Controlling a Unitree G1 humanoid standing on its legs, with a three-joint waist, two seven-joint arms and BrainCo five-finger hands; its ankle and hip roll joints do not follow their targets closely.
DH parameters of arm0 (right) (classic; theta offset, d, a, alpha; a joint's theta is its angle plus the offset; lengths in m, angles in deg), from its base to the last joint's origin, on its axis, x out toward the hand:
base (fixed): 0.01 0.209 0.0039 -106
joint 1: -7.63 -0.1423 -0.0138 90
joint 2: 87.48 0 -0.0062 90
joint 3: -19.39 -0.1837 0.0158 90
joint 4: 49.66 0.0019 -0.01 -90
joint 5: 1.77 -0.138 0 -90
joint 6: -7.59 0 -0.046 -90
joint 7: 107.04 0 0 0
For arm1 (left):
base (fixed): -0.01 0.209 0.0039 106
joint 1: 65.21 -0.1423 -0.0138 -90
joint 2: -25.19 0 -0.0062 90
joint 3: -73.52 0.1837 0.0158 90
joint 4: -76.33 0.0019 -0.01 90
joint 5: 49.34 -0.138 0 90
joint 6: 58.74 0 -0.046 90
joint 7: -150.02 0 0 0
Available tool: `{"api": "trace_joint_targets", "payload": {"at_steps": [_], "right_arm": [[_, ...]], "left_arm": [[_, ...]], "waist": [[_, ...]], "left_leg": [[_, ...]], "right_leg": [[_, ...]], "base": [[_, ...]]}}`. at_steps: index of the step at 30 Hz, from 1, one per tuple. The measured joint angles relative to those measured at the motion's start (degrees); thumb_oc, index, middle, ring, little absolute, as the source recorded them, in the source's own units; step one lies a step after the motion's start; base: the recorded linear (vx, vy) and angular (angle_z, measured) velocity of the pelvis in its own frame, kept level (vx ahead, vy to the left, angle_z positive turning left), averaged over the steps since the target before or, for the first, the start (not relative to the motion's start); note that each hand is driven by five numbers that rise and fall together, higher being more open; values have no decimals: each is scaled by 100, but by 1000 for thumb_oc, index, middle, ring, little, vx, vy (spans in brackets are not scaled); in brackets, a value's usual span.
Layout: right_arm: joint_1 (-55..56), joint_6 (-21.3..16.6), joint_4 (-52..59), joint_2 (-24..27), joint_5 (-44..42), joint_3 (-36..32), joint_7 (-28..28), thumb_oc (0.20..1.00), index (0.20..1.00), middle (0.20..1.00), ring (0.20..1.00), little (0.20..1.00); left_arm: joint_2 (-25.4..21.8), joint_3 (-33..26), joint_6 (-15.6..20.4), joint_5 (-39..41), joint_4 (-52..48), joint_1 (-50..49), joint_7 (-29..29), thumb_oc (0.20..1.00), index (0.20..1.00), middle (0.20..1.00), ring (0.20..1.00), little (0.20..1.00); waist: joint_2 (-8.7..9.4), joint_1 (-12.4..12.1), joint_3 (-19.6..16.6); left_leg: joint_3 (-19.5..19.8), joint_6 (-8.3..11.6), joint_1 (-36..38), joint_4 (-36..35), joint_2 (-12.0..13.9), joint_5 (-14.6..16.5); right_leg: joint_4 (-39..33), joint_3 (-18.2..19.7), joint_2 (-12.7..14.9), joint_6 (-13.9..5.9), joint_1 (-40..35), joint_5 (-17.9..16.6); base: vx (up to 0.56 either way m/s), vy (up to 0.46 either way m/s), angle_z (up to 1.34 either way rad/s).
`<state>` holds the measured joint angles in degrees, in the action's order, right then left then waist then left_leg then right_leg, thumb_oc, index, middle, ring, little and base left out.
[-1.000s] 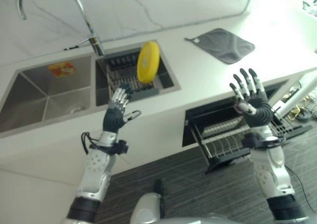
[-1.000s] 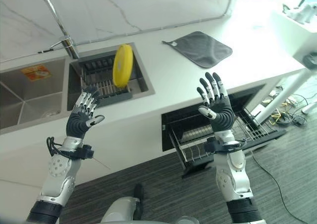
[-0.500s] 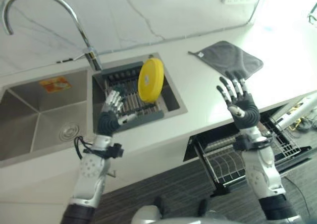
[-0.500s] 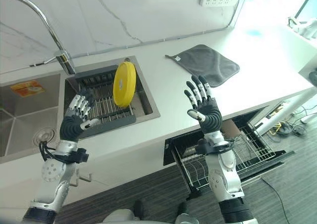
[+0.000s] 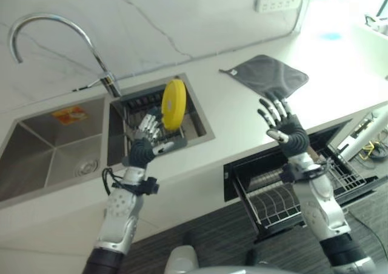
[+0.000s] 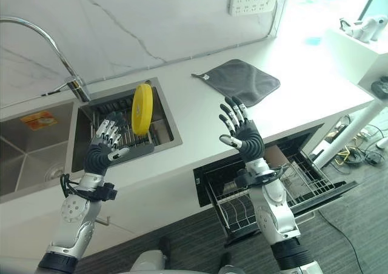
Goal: Place the dishes in the dishwasher.
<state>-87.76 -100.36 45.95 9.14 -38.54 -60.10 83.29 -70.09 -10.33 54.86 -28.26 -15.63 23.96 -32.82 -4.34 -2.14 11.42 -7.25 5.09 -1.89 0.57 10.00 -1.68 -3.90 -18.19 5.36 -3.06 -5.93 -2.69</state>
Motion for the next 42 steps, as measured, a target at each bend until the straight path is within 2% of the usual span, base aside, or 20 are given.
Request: {"api": "trace_joint_targets", "payload": {"at_steps": [2,5,6,10,17,21,24,26,28,32,39,42], "right_arm": [[127,11,7,-4,90,7,6,1000,1000,1000,1000,1000],[134,43,108,-41,92,22,-24,1000,1000,1000,1000,1000],[99,82,179,-93,114,32,-91,1000,1000,1000,1000,1000],[-27,89,172,-219,192,32,-254,1000,1000,1000,1000,1000],[-50,192,159,-213,249,21,-485,1000,1000,1000,1000,1000],[-57,294,138,-208,404,30,-512,1000,1000,1000,1000,1000],[-267,523,-37,-203,159,28,-523,1000,1000,1000,1000,1000],[-805,650,-599,-201,-66,-5,-649,1000,1000,1000,1000,1000],[-1076,759,-778,-201,-204,-48,-705,1000,1000,1000,1000,1000],[-1393,1085,-1010,-256,-353,-61,-637,1000,1000,1000,1000,1000],[-1653,1771,-1703,-298,-946,60,-502,1000,1000,1000,1000,1000],[-1684,1802,-1767,-298,-947,62,-501,1000,1000,1000,1000,1000]], "left_arm": [[-15,-4,12,3,-4,2,52,1000,1000,1000,1000,1000],[-29,-6,11,12,-20,-47,52,1000,1000,1000,1000,1000],[-30,-26,11,10,-32,-89,51,1000,1000,1000,1000,1000],[-27,-60,10,0,-32,-170,50,1000,1000,1000,1000,1000],[-32,-220,10,-1,-36,-194,44,1000,1000,1000,1000,1000],[-33,-212,13,-2,-35,-196,51,1000,1000,1000,1000,1000],[-54,-212,20,-2,-37,-191,49,1000,1000,1000,1000,1000],[-156,-206,18,-4,-93,-165,24,1000,1000,1000,1000,1000],[-214,-207,16,-4,-176,-159,-16,1000,1000,1000,1000,1000],[-408,-218,14,-5,-238,-156,-161,1000,1000,1000,1000,1000],[-578,-216,17,-9,-261,-80,-310,1000,1000,1000,1000,1000],[-623,-215,20,-8,-263,-85,-362,1000,1000,1000,1000,1000]], "waist": [[104,3,-16],[186,-101,-30],[197,-209,-29],[210,-347,-28],[279,-301,-23],[286,-356,-25],[343,-427,-30],[449,-517,-51],[481,-581,-59],[483,-768,-61],[496,-950,-58],[503,-962,-56]], "left_leg": [[-66,-73,132,-250,-178,-321],[-70,-193,282,-492,-501,-462],[-59,-250,306,-550,-568,-543],[37,-253,329,-547,-590,-542],[28,-212,411,-550,-502,-514],[41,-197,398,-556,-497,-462],[51,-198,390,-563,-514,-462],[135,-200,392,-553,-526,-463],[215,-239,380,-550,-549,-498],[256,-219,410,-549,-573,-524],[357,-215,453,-550,-597,-515],[364,-217,467,-550,-578,-516]], "right_leg": [[-32,30,178,-151,-24,-54],[-54,15,446,-247,-84,-66],[-110,-20,497,-370,-127,-132],[-109,-133,496,-486,-229,-75],[-110,-125,420,-456,-307,-14],[-110,-127,419,-385,-310,38],[-110,-138,419,-393,-346,44],[-110,-208,415,-385,-383,49],[-109,-301,418,-422,-398,36],[-110,-351,428,-459,-459,21],[-110,-464,435,-450,-573,64],[-110,-465,434,-430,-584,77]], "base": [[47,23,-3],[10,8,16],[-6,5,20],[-4,6,19],[5,33,-1],[51,37,2],[90,26,5],[76,40,15],[62,29,19],[54,21,9],[67,12,7],[0,0,0]]}}
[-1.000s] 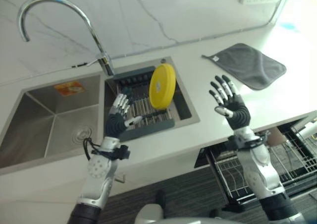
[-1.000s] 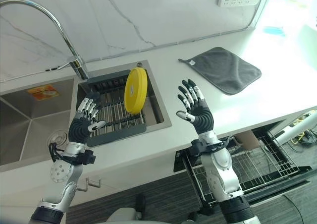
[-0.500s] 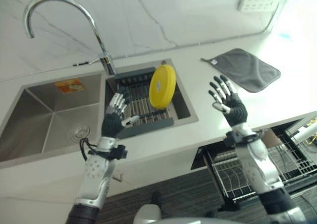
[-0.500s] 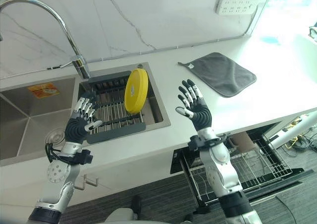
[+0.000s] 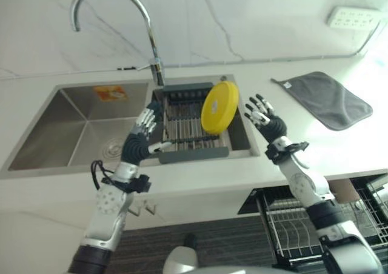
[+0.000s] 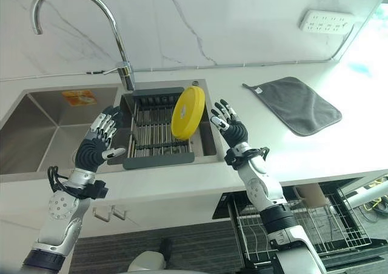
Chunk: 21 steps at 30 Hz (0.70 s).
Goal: Place the dishes in the dishwasher.
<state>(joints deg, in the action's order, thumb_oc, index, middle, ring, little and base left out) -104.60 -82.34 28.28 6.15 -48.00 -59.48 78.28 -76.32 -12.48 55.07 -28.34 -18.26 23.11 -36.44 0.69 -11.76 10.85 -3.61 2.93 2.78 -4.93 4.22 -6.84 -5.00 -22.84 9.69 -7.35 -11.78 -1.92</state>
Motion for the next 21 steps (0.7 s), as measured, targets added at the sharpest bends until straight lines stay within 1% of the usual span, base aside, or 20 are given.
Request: {"api": "trace_joint_targets", "payload": {"at_steps": [2,3,4,5,8,9,12,21], "right_arm": [[0,66,0,0,0,-1,-1,1000,1000,1000,1000,1000],[-253,80,-433,-7,-145,19,-27,1000,1000,1000,1000,1000],[-506,116,-889,-1,-242,-36,-128,1000,1000,1000,1000,1000],[-594,147,-1019,9,-250,-154,-202,1000,1000,1000,1000,1000],[-639,163,-1029,56,-454,-282,-261,1000,1000,1000,1000,1000],[-639,180,-1031,54,-454,-275,-254,1000,1000,1000,1000,1000],[-639,182,-1071,53,-455,-276,-251,1000,1000,1000,1000,1000],[-643,177,-1292,39,-460,-275,-254,1000,1000,1000,1000,1000]], "left_arm": [[0,1,0,-1,0,1,-9,1000,1000,1000,1000,1000],[-33,23,-22,7,24,48,-69,1000,1000,1000,1000,1000],[-74,66,-25,7,12,124,-134,1000,1000,1000,1000,1000],[-92,67,-24,9,-38,154,-178,1000,1000,1000,1000,1000],[-217,56,-24,32,-124,152,-242,1000,1000,1000,1000,1000],[-234,51,-24,34,-123,149,-264,1000,1000,1000,1000,1000],[-253,52,-24,36,-122,140,-328,1000,1000,1000,1000,1000],[-273,53,-20,37,-119,139,-476,1000,1000,1000,1000,1000]], "waist": [[0,0,0],[7,-42,-3],[24,-63,-8],[37,-92,-7],[52,-254,-5],[53,-294,-5],[73,-297,5],[120,-337,38]], "left_leg": [[0,-2,1,0,3,0],[42,21,-9,0,-18,58],[88,27,-4,0,-15,52],[135,32,-7,0,-15,47],[173,37,-18,3,-18,43],[186,10,-27,3,-26,20],[301,35,-88,4,-62,-26],[315,38,-88,3,-59,-24]], "right_leg": [[0,2,-1,32,0,19],[-2,-12,-14,37,-33,34],[-2,-48,-21,24,-60,40],[-2,-106,-22,12,-82,50],[-1,-164,-26,-19,-88,63],[-1,-181,-24,-28,-91,57],[-1,-305,-17,-27,-96,58],[-1,-303,-20,-24,-106,83]], "base": [[134,-8,0],[147,-12,8],[40,-7,17],[38,-7,25],[43,-4,12],[55,-6,9],[36,-8,18],[22,-7,1]]}}
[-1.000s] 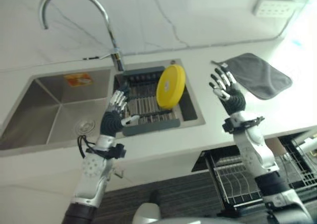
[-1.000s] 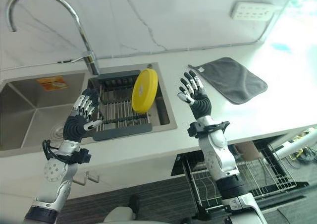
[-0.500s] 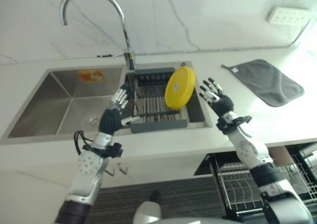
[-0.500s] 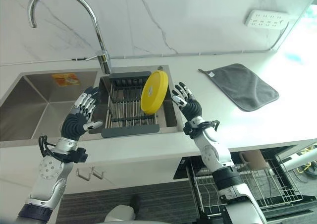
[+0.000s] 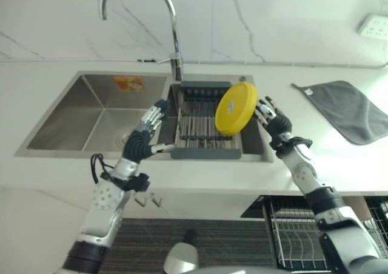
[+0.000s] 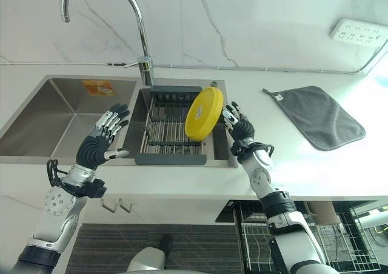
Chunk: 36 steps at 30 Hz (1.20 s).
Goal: Place the dishes in the dishwasher.
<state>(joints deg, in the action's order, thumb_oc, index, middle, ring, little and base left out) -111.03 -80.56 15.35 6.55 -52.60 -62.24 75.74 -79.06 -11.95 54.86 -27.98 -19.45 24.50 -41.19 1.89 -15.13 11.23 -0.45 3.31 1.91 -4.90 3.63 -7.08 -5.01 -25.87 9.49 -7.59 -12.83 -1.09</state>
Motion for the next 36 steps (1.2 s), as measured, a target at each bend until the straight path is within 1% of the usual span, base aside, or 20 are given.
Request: {"api": "trace_joint_targets", "payload": {"at_steps": [3,6,10,15,21,24,29,34,36], "right_arm": [[0,2,-152,0,-16,3,4,1000,1000,1000,1000,1000],[-4,2,-152,-18,-209,15,-7,1000,1000,1000,1000,1000],[-77,3,-169,-36,-210,20,-8,1000,1000,1000,1000,1000],[-169,14,-169,-37,-210,23,-4,1000,1000,1000,1000,1000],[-255,18,-208,-38,-213,25,5,1000,1000,1000,1000,1000],[-255,18,-215,-38,-213,26,28,1000,1000,1000,1000,1000],[-262,19,-240,-38,-215,27,58,1000,1000,1000,1000,1000],[-457,24,-391,-38,-216,63,55,1000,1000,1000,1000,1000],[-520,24,-394,-37,-216,73,54,1000,1000,1000,1000,1000]], "left_arm": [[-31,-1,1,1,1,-1,-28,1000,1000,1000,1000,1000],[-53,0,1,1,1,-1,-36,1000,1000,1000,1000,1000],[-86,-1,2,2,1,0,-39,1000,1000,1000,1000,1000],[-101,-1,0,2,1,0,-44,1000,1000,1000,1000,1000],[-107,-3,-1,2,1,1,-143,1000,1000,1000,1000,1000],[-133,-2,-2,2,1,1,-169,1000,1000,1000,1000,1000],[-267,-6,-10,8,1,0,-235,1000,1000,1000,1000,1000],[-282,-6,-11,25,1,1,-281,1000,1000,1000,1000,1000],[-283,-6,-27,25,2,2,-323,1000,1000,1000,1000,1000]], "waist": [[23,-11,22],[32,-31,35],[15,-66,78],[10,-96,220],[22,-146,230],[51,-171,269],[79,-279,349],[91,-327,401],[115,-330,425]], "left_leg": [[6,-8,-5,0,13,7],[9,-3,-13,0,7,1],[10,2,-8,1,-1,-1],[21,3,7,1,-4,-3],[54,3,27,1,-15,-2],[142,11,25,2,-21,-9],[163,20,0,2,-27,-15],[173,20,-7,16,-36,-16],[182,12,-81,126,-41,15]], "right_leg": [[0,0,1,-3,1,2],[0,0,0,-5,8,3],[0,-1,-2,-8,6,6],[0,-7,-3,-8,-15,5],[0,-33,-3,-9,-53,7],[0,-83,-5,-12,-82,17],[0,-138,-8,-12,-89,19],[0,-149,-6,-13,-95,19],[0,-167,-6,-13,-89,19]], "base": [[36,-12,1],[48,-15,0],[29,-5,0],[22,0,1],[48,-3,3],[30,-6,8],[18,-13,6],[6,-3,0],[30,-23,4]]}}
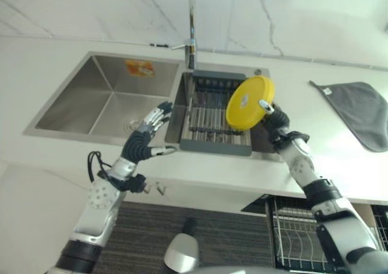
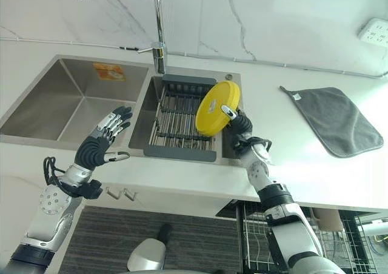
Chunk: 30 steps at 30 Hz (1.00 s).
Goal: Place the dishes in the dishwasher.
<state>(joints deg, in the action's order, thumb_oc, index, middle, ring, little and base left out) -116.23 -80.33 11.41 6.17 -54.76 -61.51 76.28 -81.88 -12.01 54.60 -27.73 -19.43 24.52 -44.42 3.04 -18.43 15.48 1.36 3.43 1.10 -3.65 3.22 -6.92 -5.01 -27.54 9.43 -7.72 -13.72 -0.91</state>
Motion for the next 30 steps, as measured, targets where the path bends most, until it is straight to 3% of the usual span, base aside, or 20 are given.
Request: {"api": "trace_joint_targets", "payload": {"at_steps": [10,28,29,30], "right_arm": [[-267,3,-259,14,-1,119,-176,1000,1000,1000,1000,1000],[-489,121,-491,74,133,101,-771,1000,1000,1000,1000,1000],[-506,121,-561,100,177,101,-775,507,507,507,507,507],[-574,122,-702,122,247,99,-792,200,200,200,200,200]], "left_arm": [[-125,0,-77,6,1,2,-117,1000,1000,1000,1000,1000],[-163,-2,-85,205,1,24,-139,1000,1000,1000,1000,1000],[-168,-2,-90,206,1,30,-142,1000,1000,1000,1000,1000],[-186,-2,-94,207,1,30,-144,1000,1000,1000,1000,1000]], "waist": [[73,-62,88],[30,-165,129],[30,-172,129],[30,-172,131]], "left_leg": [[117,32,-41,90,-9,47],[152,16,-126,187,-38,81],[158,16,-128,187,-40,81],[163,15,-128,188,-40,81]], "right_leg": [[0,-35,-11,1,-28,1],[0,-131,-2,5,-42,4],[0,-136,-2,4,-43,5],[0,-139,-2,4,-45,6]], "base": [[6,-7,2],[2,4,1],[0,0,0],[0,0,0]]}}
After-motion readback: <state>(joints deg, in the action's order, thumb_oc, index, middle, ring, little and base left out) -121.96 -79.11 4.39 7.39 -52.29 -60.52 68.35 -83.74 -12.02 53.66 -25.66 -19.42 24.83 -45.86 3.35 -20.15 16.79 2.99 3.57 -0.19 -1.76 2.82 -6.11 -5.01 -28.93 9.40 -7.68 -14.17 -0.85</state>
